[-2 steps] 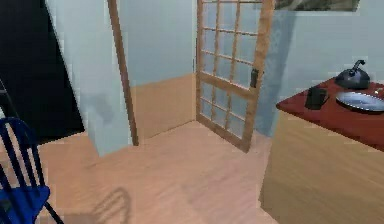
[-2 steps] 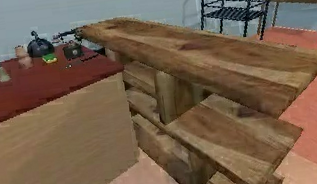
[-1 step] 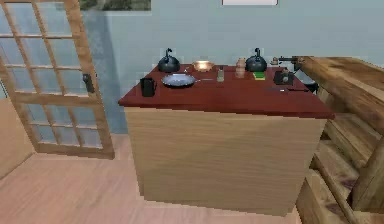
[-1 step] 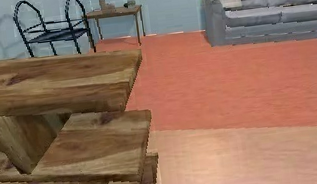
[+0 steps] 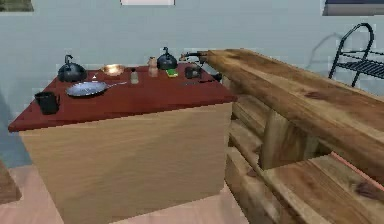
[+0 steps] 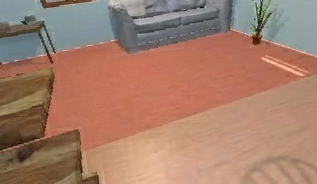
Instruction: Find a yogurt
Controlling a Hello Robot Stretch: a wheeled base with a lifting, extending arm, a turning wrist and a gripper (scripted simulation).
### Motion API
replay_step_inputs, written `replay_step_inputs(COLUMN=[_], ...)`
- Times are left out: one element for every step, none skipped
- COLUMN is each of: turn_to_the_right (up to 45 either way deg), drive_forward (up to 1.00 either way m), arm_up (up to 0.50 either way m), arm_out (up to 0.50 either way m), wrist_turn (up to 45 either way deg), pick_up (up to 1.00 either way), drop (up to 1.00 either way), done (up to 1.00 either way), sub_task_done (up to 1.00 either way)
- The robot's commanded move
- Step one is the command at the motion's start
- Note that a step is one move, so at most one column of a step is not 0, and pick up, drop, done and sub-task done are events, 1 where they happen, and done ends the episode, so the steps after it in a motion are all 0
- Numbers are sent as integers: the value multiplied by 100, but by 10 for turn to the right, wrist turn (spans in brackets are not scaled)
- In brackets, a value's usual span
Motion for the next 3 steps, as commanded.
replay_step_inputs(turn_to_the_right=[0,-150,0], drive_forward=[65,0,0], arm_up=[0,0,0], arm_out=[0,0,0], wrist_turn=[0,0,0], pick_up=[0,0,0], drop=[0,0,0], done=[0,0,100], sub_task_done=[0,0,0])
